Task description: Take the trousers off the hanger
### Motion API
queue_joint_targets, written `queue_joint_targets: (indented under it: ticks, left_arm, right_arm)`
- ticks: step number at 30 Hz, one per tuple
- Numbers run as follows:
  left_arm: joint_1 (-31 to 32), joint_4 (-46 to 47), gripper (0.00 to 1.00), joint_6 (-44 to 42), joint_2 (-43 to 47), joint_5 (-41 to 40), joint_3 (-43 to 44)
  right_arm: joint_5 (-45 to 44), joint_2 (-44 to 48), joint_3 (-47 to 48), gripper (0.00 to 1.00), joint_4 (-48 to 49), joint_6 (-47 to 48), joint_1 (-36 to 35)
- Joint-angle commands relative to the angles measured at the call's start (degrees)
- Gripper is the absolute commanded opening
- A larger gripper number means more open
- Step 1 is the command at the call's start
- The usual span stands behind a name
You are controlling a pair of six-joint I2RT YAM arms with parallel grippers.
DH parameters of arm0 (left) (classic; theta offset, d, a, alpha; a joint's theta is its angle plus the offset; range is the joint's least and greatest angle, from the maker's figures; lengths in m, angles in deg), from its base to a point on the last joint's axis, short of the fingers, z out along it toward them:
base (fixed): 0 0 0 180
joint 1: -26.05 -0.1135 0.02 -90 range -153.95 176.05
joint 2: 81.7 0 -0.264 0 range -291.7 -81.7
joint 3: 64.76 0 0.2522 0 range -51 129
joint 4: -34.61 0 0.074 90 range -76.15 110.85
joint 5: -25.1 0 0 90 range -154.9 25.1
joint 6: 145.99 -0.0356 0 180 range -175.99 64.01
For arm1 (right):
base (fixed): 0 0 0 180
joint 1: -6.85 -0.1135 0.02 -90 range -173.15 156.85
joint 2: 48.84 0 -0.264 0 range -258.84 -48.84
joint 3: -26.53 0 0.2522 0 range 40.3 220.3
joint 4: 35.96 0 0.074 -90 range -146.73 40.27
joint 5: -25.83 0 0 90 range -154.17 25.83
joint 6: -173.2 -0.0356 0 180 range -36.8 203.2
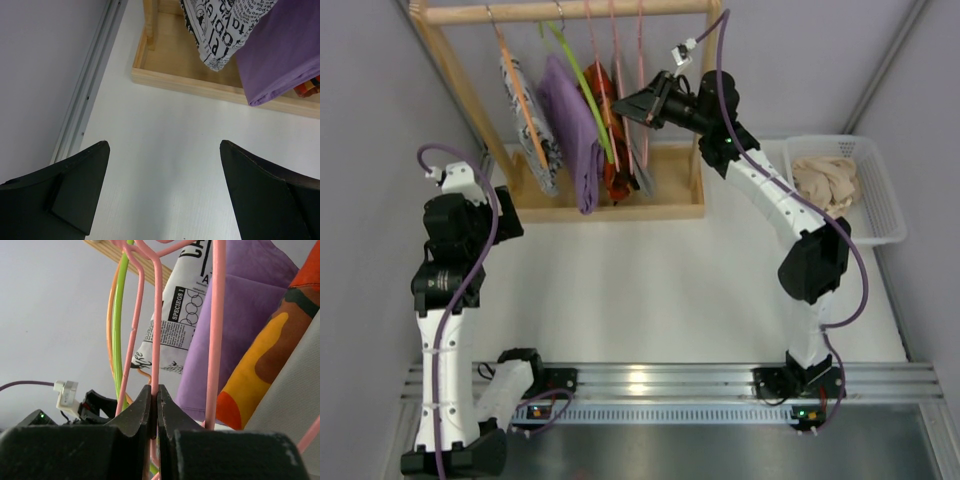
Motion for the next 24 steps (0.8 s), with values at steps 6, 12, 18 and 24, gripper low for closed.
queue_joint_targets:
  ticks: [6,12,18,24]
  left_arm:
    - [-0.5,2.0,0.98,1.5,0.1,1.6,-0.1]
    - [-0.7,2.0,0.98,1.6,0.3,2.1,-0.3]
    - [-0.7,2.0,0.98,1.8,0.3,2.7,-0.2]
    - [-0.8,2.0,0.98,1.9,0.1,3.2,-0.1]
  right_arm:
    - [5.0,3.3,3.1,0.00,8.6,3.0,0.2]
    - [6.5,4.9,5.0,0.00,8.2,4.9,0.6]
    - [7.0,6.8,6.5,0.00,7.7,6.4,1.1]
    - [7.6,7.3,8.7,0.00,7.8,6.9,1.2]
